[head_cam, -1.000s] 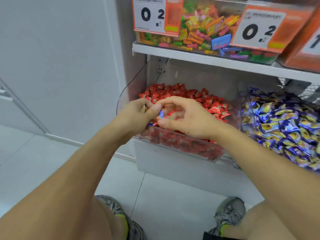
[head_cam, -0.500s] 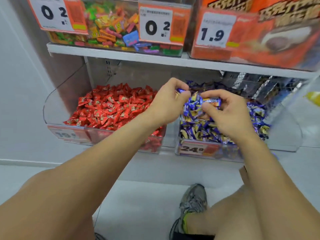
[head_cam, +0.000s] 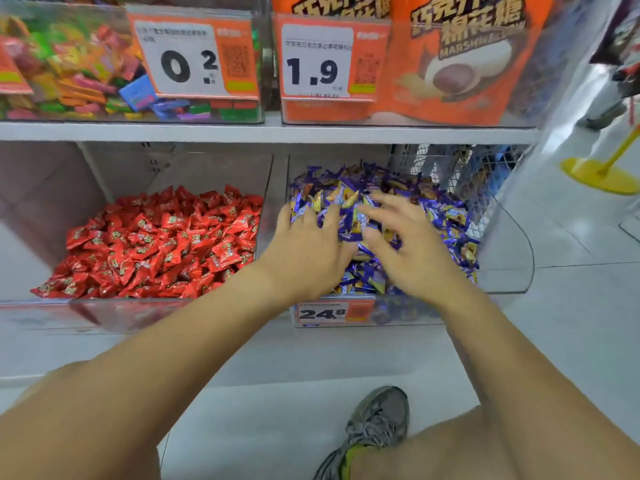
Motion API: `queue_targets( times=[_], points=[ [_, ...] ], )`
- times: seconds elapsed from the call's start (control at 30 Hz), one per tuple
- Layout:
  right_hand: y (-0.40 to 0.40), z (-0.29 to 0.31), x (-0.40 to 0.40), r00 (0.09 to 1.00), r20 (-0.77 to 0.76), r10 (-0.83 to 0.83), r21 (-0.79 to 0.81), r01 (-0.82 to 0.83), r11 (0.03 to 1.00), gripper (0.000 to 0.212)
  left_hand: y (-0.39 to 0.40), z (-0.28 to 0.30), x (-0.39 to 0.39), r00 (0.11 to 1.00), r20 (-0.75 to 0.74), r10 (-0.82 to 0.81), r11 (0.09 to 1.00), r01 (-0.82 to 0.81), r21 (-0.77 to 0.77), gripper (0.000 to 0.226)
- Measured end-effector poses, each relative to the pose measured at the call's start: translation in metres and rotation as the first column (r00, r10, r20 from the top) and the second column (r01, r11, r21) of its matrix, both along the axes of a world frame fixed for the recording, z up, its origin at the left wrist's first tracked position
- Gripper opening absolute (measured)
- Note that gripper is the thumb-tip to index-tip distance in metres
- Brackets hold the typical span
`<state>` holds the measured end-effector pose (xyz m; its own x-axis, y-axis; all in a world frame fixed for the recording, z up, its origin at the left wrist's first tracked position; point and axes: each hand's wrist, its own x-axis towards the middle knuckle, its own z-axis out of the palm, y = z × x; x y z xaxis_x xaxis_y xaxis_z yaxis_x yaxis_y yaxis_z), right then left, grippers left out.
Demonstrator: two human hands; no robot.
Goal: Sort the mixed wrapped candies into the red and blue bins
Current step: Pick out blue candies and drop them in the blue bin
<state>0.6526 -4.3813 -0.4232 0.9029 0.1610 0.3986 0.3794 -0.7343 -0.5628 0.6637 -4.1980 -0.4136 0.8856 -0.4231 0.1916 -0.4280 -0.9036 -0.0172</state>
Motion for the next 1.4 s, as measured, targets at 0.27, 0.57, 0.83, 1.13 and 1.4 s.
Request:
queue_targets(
  times=[0.27,0.57,0.83,1.13,1.4],
  points=[
    [0.0,-0.018,0.013,0.959,-0.221,-0.175,-0.441,0.062,0.895,0.051,-0.026,-0.007,0.009,0.973,-0.228,0.044,0.992,-0.015,0.126,0.077],
    [-0.036,0.006,0.006,0.894,-0.252,-0.371,-0.474,0.22,0.852,0.076,-0.042,-0.011,0.029,0.875,-0.48,-0.064,0.997,0.032,-0.074,0.087],
    [0.035,0.005,-0.028,0.999,-0.045,0.014,-0.297,-0.026,0.954,0.033,0.047,0.01,-0.02,0.944,0.16,-0.287,0.875,0.327,-0.357,0.047],
    [0.151,-0.009,-0.049,0.929,0.19,0.319,-0.438,-0.21,0.874,0.034,0.207,-0.034,-0.052,0.99,0.038,0.137,0.991,-0.137,-0.001,0.036],
    [0.21,-0.008,-0.026,0.976,-0.007,0.216,-0.492,-0.191,0.849,0.02,0.244,-0.033,-0.035,0.987,-0.082,0.135,0.987,-0.141,-0.071,0.018]
  ],
)
